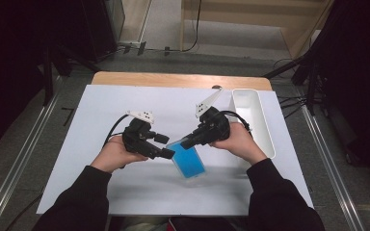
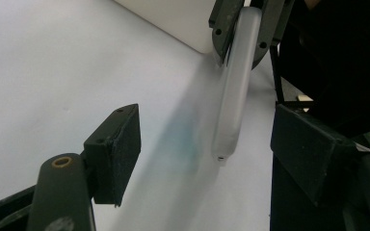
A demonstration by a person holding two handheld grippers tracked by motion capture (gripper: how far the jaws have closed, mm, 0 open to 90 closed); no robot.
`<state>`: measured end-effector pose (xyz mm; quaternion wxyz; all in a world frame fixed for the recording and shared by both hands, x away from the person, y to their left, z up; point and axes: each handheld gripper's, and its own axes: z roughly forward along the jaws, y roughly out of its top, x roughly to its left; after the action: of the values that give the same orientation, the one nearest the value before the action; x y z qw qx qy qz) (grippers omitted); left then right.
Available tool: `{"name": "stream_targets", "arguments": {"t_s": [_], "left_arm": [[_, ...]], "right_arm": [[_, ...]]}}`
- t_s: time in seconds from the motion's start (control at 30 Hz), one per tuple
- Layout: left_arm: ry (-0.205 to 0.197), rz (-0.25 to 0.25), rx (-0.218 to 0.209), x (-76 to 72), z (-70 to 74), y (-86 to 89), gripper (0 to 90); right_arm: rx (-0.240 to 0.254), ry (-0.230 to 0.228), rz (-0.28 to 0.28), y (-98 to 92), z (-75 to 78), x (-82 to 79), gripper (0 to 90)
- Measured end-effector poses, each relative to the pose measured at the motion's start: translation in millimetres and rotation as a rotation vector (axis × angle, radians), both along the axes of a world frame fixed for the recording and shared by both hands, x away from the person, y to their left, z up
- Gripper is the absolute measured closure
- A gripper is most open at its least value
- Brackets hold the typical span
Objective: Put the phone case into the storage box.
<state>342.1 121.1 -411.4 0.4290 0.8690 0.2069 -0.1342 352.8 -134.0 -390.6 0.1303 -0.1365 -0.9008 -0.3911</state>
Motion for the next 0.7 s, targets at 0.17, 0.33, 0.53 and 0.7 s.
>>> {"name": "stream_targets", "arguments": {"t_s": [0.17,0.33,0.53,0.7], "left_arm": [[0.011,0.001,0.015,2.1,-2.8,-0.9,30.6],[0.009,-0.007,0.02,2.3,-4.4,-1.9,41.0],[0.002,-0.016,0.028,0.7,-4.9,-3.2,57.1],[-0.003,-0.038,0.029,-0.9,-4.4,-4.2,70.2]], "right_arm": [[0.003,0.008,0.012,2.7,-0.3,2.5,77.7],[-0.006,0.023,0.009,4.8,-1.7,3.8,77.7],[-0.013,0.035,0.012,6.8,-3.0,4.4,77.7],[-0.018,0.044,0.014,7.9,-3.8,4.5,77.7]]}}
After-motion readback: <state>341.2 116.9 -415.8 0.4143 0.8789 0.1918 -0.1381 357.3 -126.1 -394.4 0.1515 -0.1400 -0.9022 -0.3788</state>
